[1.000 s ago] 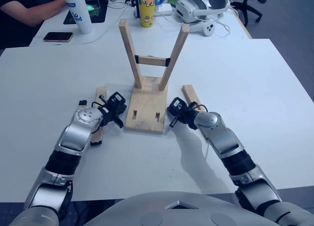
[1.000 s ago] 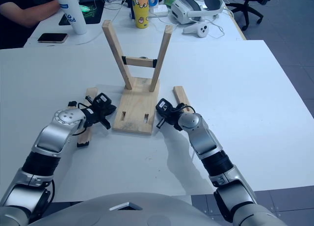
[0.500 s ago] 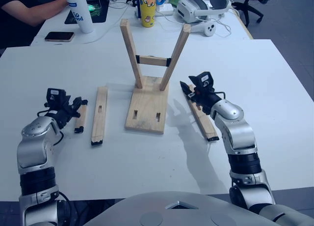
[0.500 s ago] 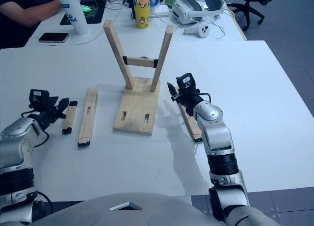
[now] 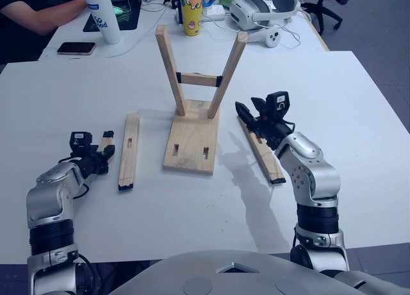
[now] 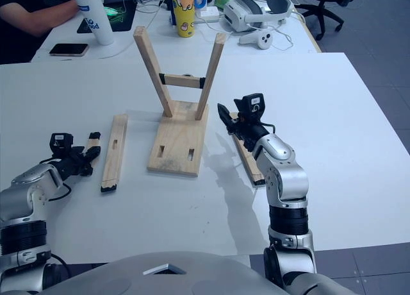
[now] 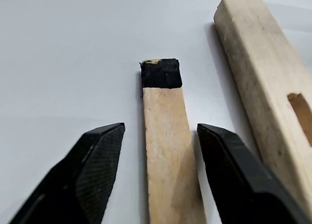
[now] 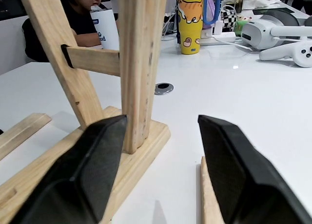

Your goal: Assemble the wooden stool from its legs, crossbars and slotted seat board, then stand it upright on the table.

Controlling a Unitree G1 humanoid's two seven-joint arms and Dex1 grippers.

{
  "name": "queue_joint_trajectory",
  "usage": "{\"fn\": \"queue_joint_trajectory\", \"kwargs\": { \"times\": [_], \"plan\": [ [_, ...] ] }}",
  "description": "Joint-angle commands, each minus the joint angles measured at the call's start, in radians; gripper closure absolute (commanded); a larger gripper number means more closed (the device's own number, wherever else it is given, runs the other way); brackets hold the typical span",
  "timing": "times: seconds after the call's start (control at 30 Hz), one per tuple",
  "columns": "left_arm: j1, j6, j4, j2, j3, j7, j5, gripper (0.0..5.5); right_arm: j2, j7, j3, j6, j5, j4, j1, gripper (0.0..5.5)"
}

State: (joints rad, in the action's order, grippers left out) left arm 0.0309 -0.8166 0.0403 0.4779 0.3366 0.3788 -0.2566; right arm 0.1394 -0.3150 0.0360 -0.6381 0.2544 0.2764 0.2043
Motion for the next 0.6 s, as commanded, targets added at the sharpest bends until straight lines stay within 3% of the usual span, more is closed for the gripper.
{"fn": "queue_joint_trajectory", "kwargs": {
  "times": [0.03,0.23,0.43,0.6],
  "plan": [
    [-0.041,-0.018,-0.049,0.027,-0.041,0.017,0.017,3.32,-0.009,0.032,0.012,-0.023,0.017,0.009,0.014,2.78],
    [-0.05,0.086,-0.123,0.108,-0.148,0.082,0.081,4.18,-0.008,0.03,-0.03,-0.004,0.016,0.027,0.004,2.78],
    [0.03,0.367,-0.134,0.127,-0.136,0.1,0.103,4.19,0.014,-0.018,0.02,-0.033,0.111,0.091,-0.066,2.78],
    [0.057,0.54,0.075,0.051,-0.083,0.137,-0.017,4.19,-0.043,-0.067,0.084,-0.115,0.333,0.119,-0.087,2.78]
  ]
}}
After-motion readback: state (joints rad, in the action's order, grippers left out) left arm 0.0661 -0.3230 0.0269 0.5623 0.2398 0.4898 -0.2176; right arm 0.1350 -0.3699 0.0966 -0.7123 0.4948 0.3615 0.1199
